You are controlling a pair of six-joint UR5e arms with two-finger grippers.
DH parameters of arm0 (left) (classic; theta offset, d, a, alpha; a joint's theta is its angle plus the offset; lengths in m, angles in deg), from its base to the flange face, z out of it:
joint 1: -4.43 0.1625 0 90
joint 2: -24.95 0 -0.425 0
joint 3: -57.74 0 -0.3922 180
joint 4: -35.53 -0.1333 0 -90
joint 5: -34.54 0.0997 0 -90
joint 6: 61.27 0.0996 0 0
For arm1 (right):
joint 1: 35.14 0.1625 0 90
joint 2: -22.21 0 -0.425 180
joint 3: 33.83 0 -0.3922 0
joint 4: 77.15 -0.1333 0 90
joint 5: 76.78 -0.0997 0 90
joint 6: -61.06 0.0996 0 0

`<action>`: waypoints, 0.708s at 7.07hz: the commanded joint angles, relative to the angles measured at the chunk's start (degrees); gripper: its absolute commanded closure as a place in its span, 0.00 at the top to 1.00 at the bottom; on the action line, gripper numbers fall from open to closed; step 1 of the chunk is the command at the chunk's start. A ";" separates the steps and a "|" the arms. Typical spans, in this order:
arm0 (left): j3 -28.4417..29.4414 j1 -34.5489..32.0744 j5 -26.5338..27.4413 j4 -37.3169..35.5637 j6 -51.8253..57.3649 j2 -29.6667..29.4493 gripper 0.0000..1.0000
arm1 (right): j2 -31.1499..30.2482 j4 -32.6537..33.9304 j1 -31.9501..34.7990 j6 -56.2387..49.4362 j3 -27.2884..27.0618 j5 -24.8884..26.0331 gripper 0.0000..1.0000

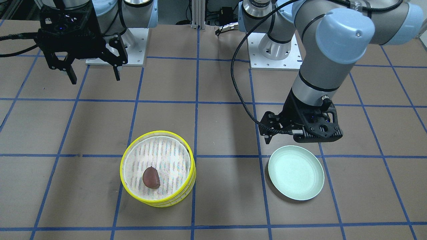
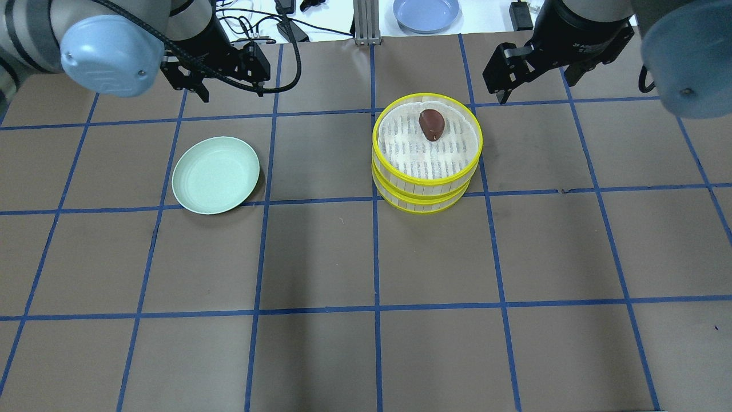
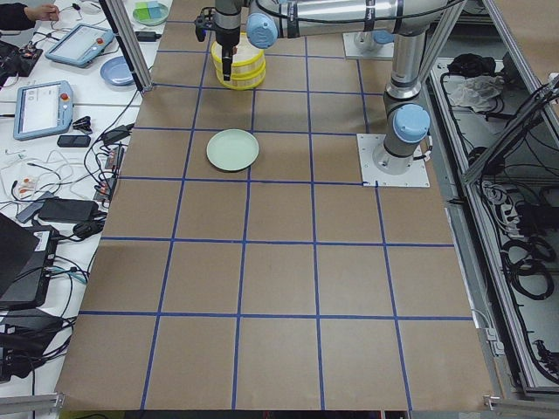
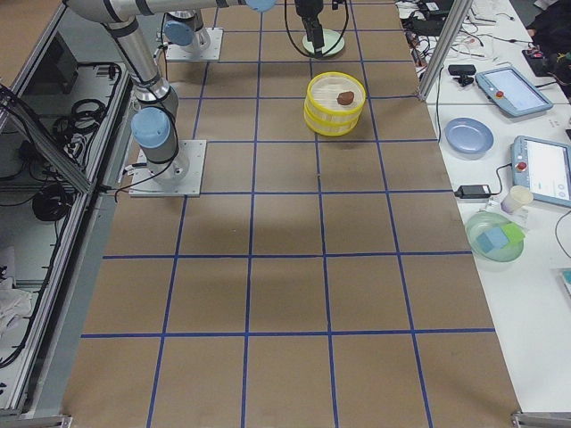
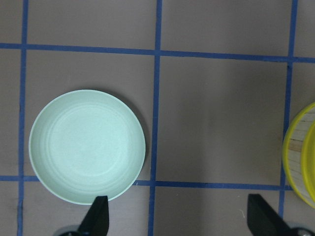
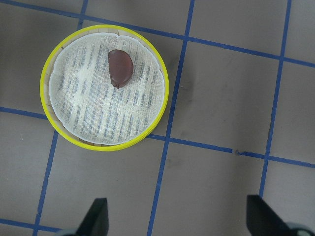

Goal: Stack buns with steamer

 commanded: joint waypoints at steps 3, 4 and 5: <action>-0.59 1.28 0.50 6.18 0.77 6.28 1.00 | -0.37 0.16 0.00 0.32 -0.01 -0.86 1.00; -0.68 1.37 0.85 6.63 0.77 6.90 1.00 | -0.63 -0.71 -0.18 -0.11 0.07 0.01 1.00; -1.12 1.46 0.94 6.81 0.77 7.34 1.00 | -0.38 0.33 -0.01 0.06 0.08 -0.94 1.00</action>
